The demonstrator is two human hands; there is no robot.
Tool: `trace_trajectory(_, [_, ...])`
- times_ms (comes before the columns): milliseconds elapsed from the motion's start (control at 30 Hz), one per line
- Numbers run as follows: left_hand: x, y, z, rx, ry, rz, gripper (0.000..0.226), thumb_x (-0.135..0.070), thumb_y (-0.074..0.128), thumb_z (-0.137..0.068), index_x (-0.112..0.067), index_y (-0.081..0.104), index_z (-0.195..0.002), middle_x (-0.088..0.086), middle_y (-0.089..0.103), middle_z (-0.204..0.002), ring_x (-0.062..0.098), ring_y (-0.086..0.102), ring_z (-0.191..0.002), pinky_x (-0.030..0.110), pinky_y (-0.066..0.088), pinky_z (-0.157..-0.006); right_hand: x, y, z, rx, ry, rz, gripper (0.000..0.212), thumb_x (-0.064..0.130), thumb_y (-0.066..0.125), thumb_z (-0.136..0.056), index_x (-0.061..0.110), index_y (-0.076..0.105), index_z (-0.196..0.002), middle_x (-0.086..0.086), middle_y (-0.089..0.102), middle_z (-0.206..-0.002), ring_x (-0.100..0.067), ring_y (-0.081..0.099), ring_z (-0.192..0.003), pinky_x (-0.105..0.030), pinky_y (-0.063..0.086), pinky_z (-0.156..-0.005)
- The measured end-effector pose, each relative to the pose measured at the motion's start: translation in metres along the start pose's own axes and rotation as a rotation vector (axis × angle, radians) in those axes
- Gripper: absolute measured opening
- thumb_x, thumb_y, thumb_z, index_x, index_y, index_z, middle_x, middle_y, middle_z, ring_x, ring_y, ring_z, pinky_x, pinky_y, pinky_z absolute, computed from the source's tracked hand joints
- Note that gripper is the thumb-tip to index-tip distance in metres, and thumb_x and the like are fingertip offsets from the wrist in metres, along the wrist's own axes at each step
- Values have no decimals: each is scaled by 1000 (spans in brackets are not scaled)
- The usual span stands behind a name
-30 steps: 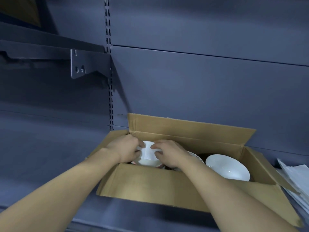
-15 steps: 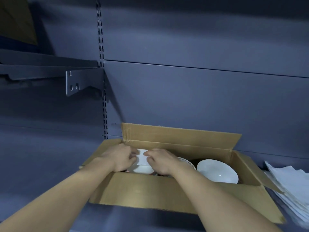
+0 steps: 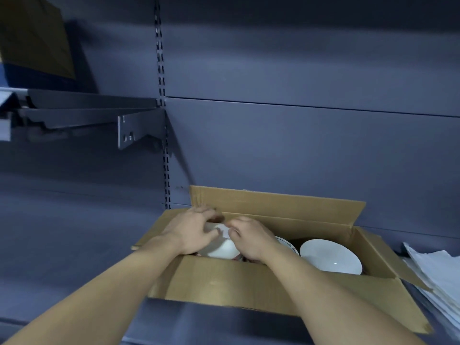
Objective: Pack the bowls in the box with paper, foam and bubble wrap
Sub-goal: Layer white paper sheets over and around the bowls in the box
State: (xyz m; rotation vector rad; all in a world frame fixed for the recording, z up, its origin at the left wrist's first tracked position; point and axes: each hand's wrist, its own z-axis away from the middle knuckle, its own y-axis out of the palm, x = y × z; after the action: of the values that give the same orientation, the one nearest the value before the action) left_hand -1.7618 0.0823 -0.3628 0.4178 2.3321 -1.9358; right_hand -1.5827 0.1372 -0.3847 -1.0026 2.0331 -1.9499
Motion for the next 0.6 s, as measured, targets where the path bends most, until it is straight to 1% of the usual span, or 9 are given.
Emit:
trace_trajectory(33, [-5,-3,1,14,4,-24,57,-50,46,-94,-37,34,-149,-12,26,-160,12,19,-149,39,25,-119,0,-5,3,-14,6,17,36,31,38,-101,25,57,-131,0,53,-138,-23,48,-126,-36,41,-100])
trace_trajectory(67, [-10,-4,1,21,4,-36,62,-54,44,-94,-37,27,-151,-14,18,-162,10,10,-150,41,20,-120,0,-11,7,-22,15,33,35,33,38,-100,26,56,-130,0,53,-135,-23,48,-125,-38,42,-99])
trace_trajectory(133, [-19,-7,3,21,-9,-11,66,-57,43,-93,-37,23,-153,-15,16,-162,8,7,-151,42,18,-121,-3,-21,18,-26,37,44,39,37,38,-100,29,52,-135,2,51,-138,-24,45,-128,-39,41,-101])
trace_trajectory(200, [-28,-9,5,34,-21,16,65,-57,44,-93,-36,26,-152,-15,19,-162,9,9,-150,40,19,-120,-9,-31,31,-37,63,58,43,40,38,-100,31,47,-142,4,46,-146,-23,40,-134,-38,38,-106])
trace_trajectory(300, [-48,-8,9,61,-4,20,64,-58,44,-94,-34,29,-151,-10,23,-161,13,15,-150,35,17,-120,-23,-43,54,-80,101,94,45,44,40,-99,33,45,-143,5,44,-149,-22,38,-136,-37,35,-109])
trace_trajectory(400, [-73,-2,11,99,19,72,62,-59,43,-94,-33,35,-149,-9,30,-159,15,25,-146,34,23,-118,-40,-55,79,-94,157,109,47,46,39,-99,34,44,-144,5,43,-150,-20,34,-138,-39,34,-110])
trace_trajectory(433, [-82,0,10,117,32,94,63,-61,42,-91,-32,37,-148,-9,34,-157,14,28,-145,33,25,-117,-46,-59,87,-95,176,103,48,47,38,-99,34,43,-145,6,41,-151,-19,32,-140,-40,33,-111])
trace_trajectory(533, [-114,10,4,97,90,145,81,-73,30,-77,-31,43,-145,-8,44,-150,15,38,-139,34,31,-113,-68,-72,110,-136,222,92,49,51,38,-99,35,42,-145,8,38,-154,-17,28,-143,-42,30,-114])
trace_trajectory(600, [-138,18,-2,88,119,178,83,-72,27,-74,-31,43,-145,-10,42,-151,14,38,-139,33,31,-114,-85,-79,127,-169,252,81,50,51,38,-99,34,42,-146,9,37,-154,-16,27,-143,-42,30,-114])
